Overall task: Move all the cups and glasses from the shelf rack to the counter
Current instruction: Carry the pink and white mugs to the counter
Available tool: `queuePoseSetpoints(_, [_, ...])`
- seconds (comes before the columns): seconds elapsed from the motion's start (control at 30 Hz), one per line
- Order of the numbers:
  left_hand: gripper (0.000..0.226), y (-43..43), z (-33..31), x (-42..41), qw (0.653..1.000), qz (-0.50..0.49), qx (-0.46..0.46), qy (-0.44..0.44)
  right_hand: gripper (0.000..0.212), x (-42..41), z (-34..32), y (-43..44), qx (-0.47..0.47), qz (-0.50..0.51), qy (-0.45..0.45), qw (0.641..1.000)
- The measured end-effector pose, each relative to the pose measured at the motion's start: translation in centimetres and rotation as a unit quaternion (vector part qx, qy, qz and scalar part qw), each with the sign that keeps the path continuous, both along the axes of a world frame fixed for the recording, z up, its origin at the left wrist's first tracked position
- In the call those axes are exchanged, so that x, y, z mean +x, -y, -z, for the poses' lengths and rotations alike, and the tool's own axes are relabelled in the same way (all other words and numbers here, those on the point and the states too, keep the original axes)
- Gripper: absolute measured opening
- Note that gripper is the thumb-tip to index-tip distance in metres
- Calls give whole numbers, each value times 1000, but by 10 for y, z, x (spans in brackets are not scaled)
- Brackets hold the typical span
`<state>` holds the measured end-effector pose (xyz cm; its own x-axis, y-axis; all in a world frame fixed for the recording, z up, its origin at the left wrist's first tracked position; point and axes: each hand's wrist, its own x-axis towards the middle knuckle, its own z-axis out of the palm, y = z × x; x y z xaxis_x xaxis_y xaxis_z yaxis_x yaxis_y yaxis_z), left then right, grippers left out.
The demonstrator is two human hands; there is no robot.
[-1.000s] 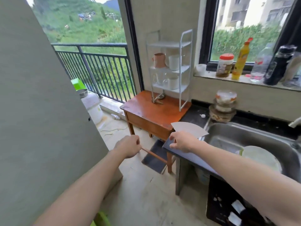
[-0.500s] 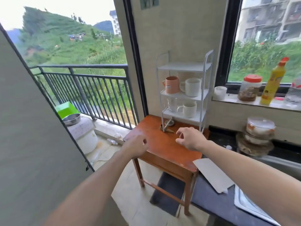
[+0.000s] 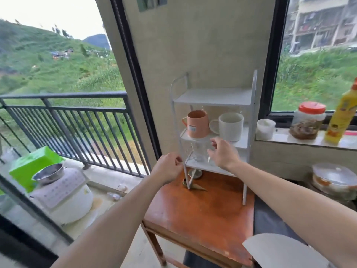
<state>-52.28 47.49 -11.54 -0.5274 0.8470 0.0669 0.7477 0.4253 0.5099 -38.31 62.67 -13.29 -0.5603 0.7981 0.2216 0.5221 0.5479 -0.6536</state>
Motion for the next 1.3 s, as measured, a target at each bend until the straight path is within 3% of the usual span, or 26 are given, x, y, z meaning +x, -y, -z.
queuePoseSetpoints(0.17, [18, -61, -11, -42, 999, 0, 45, -8, 63, -51, 6, -39, 9, 40, -14, 999])
queuePoseSetpoints(0.43, [43, -123, -20, -78, 988, 70, 133, -41, 54, -94, 17, -69, -84, 108, -117, 984])
queuePoseSetpoints(0.57, [52, -149, -24, -86, 989, 75, 129, 4, 42, -95, 21, -73, -89, 123, -153, 977])
queuePoseSetpoints(0.73, [53, -179, -25, -92, 994, 78, 73, 23, 46, -83, 21, -68, -96, 154, -157, 971])
queuePoseSetpoints(0.97, [48, -188, -22, -94, 992, 97, 75, 10, 1, -52, 14, -67, -119, 168, -247, 947])
queuePoseSetpoints(1.13, [43, -182, -23, -94, 988, 121, 91, -25, 33, -44, 13, -68, -132, 206, -250, 937])
queuePoseSetpoints(1.23, [39, -180, -24, -90, 990, 108, 87, -27, 36, -43, 12, -69, -144, 208, -262, 931])
queuePoseSetpoints(1.3, [37, -178, -22, -85, 993, 83, 83, 22, 33, -41, 11, -70, -164, 205, -278, 924])
